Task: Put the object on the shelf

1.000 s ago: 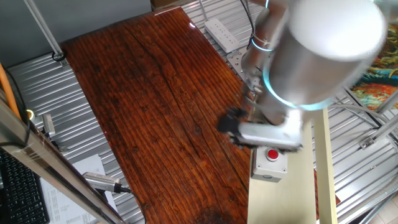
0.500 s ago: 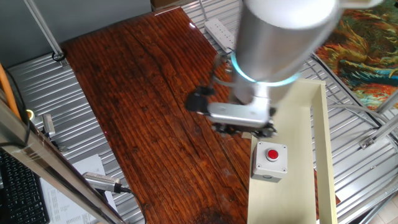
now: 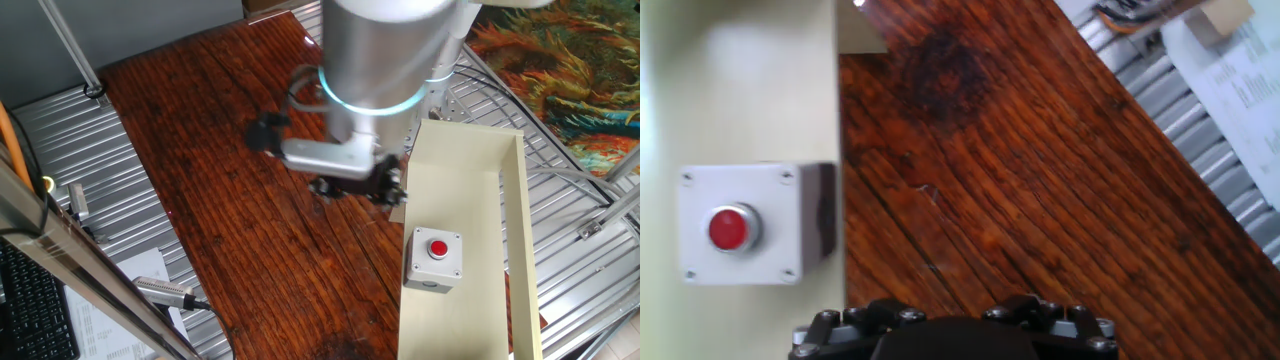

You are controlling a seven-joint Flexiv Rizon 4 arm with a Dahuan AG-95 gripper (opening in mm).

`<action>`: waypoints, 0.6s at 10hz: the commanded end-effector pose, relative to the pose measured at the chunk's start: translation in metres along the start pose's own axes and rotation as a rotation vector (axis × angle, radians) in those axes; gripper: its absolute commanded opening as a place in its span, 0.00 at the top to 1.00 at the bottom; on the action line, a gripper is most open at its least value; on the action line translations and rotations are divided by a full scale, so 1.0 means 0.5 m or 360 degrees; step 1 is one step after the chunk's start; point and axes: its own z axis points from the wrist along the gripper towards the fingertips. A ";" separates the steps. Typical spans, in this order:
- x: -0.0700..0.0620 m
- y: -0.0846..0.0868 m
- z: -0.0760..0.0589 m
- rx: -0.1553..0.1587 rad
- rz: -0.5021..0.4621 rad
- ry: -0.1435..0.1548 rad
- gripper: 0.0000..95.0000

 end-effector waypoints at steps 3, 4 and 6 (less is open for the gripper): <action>0.022 -0.029 0.010 0.0002 0.0176 -0.0002 0.80; 0.024 -0.030 0.010 0.0004 0.0234 0.0000 1.00; 0.024 -0.030 0.010 0.0003 0.0288 -0.0002 1.00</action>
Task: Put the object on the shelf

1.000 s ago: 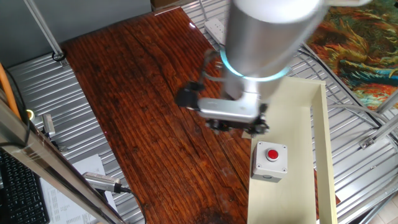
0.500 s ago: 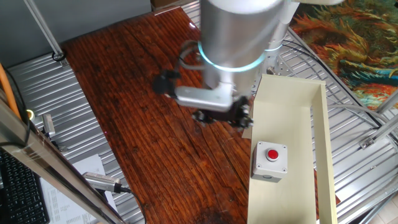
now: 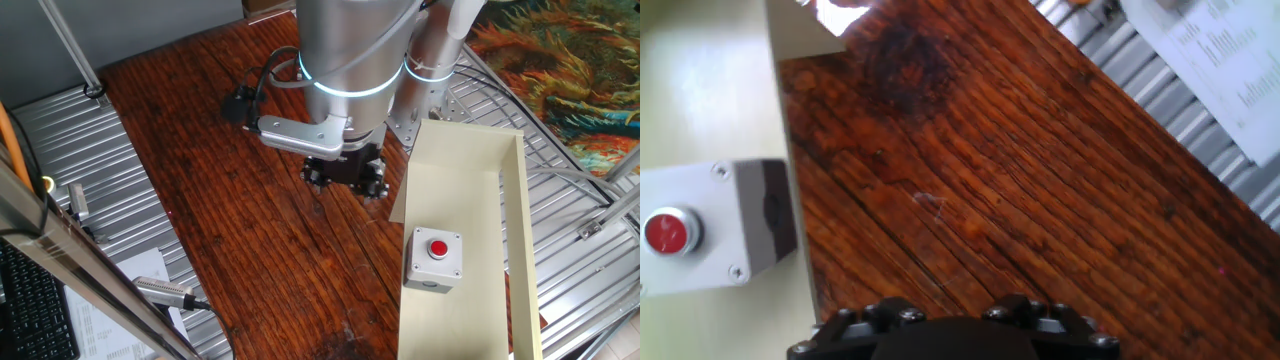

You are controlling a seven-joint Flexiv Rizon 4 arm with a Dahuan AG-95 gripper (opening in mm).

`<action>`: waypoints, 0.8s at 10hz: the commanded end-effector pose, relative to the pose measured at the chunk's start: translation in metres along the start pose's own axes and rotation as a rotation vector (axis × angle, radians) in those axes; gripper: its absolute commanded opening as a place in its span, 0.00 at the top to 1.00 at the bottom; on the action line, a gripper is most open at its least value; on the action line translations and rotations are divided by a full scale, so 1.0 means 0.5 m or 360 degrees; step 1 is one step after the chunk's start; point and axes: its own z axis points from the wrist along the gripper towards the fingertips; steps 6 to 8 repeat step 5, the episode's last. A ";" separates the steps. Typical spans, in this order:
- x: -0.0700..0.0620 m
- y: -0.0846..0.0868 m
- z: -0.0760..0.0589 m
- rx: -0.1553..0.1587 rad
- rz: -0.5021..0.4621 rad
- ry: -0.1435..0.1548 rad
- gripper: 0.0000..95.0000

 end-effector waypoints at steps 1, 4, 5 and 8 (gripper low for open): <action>0.001 -0.001 0.001 0.0001 0.0149 0.0007 1.00; 0.001 -0.001 0.001 -0.0005 0.0156 0.0001 1.00; 0.001 -0.001 0.001 -0.0005 0.0161 0.0001 1.00; 0.001 -0.001 0.001 -0.0005 0.0161 0.0001 1.00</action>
